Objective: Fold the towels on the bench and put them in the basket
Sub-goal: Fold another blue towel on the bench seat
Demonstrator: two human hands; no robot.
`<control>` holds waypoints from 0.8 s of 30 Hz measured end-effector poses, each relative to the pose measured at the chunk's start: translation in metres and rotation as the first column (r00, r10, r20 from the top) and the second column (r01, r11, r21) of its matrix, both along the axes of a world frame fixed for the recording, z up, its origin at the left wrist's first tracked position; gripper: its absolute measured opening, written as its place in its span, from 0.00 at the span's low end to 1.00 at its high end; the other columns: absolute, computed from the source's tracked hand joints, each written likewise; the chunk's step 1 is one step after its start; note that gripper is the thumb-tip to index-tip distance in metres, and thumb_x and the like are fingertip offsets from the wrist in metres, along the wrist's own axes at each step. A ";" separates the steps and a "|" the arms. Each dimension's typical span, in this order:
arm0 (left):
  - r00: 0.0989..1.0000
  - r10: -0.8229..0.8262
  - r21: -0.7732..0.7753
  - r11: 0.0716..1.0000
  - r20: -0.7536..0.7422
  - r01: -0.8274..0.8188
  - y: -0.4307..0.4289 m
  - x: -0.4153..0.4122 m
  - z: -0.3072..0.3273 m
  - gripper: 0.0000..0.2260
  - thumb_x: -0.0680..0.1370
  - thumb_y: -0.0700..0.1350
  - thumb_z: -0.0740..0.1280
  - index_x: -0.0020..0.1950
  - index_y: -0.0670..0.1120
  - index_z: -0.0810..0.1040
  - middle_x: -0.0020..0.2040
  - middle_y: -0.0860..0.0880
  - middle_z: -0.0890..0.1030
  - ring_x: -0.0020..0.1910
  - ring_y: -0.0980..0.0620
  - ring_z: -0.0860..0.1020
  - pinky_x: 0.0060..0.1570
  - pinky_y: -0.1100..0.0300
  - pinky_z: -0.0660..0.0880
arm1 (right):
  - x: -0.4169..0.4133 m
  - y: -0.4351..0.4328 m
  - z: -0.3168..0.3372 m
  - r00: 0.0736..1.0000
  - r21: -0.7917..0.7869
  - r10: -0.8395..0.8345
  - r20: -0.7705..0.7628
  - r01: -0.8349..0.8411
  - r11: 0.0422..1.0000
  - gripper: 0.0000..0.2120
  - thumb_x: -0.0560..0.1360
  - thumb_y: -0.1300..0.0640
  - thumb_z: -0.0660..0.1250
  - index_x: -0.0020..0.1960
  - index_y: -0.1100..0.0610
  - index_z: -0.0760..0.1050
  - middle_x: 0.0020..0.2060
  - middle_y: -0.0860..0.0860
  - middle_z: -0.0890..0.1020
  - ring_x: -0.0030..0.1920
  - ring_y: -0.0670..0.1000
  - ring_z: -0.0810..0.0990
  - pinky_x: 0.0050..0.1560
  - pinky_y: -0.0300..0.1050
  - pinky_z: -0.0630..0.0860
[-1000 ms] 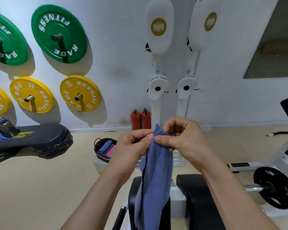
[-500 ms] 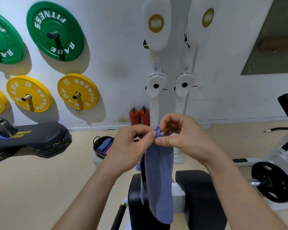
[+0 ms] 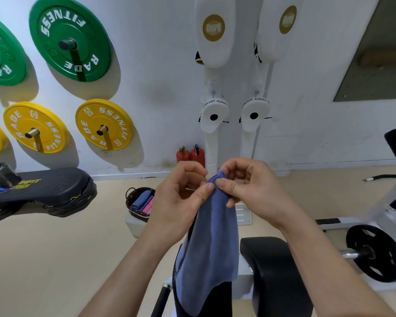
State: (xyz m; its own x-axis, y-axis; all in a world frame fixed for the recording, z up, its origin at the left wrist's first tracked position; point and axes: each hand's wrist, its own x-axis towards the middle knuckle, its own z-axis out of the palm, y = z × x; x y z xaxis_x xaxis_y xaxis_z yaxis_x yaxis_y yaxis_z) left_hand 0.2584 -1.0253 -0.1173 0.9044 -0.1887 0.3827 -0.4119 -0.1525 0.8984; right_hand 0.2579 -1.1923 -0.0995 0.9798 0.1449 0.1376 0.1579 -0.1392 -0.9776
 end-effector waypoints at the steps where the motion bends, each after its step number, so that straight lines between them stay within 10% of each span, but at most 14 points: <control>1: 1.000 -0.025 0.013 1.000 -0.013 0.025 0.000 0.002 -0.003 0.11 0.74 0.39 0.71 0.46 0.57 0.78 0.40 0.51 0.82 0.38 0.56 0.80 0.37 0.64 0.75 | 0.002 -0.002 0.000 1.000 0.001 0.006 0.001 -0.006 1.000 0.03 0.75 0.65 0.69 0.43 0.59 0.77 0.36 0.52 0.83 0.37 0.54 0.81 0.33 0.40 0.78; 17: 0.992 0.072 0.038 0.996 0.107 -0.076 -0.028 0.031 -0.033 0.18 0.70 0.34 0.73 0.41 0.61 0.82 0.40 0.59 0.83 0.40 0.58 0.81 0.44 0.68 0.76 | 0.035 -0.040 -0.011 0.999 0.021 0.049 -0.002 -0.049 0.999 0.08 0.75 0.66 0.67 0.41 0.55 0.76 0.34 0.48 0.79 0.32 0.46 0.75 0.28 0.37 0.70; 24: 0.992 0.006 0.091 0.996 -0.123 0.005 -0.037 0.047 -0.049 0.18 0.71 0.37 0.73 0.44 0.63 0.81 0.42 0.59 0.83 0.42 0.59 0.81 0.46 0.66 0.76 | 0.054 -0.051 -0.023 0.998 0.009 0.069 -0.011 -0.069 0.998 0.11 0.76 0.66 0.66 0.40 0.52 0.77 0.34 0.51 0.79 0.33 0.46 0.74 0.30 0.37 0.70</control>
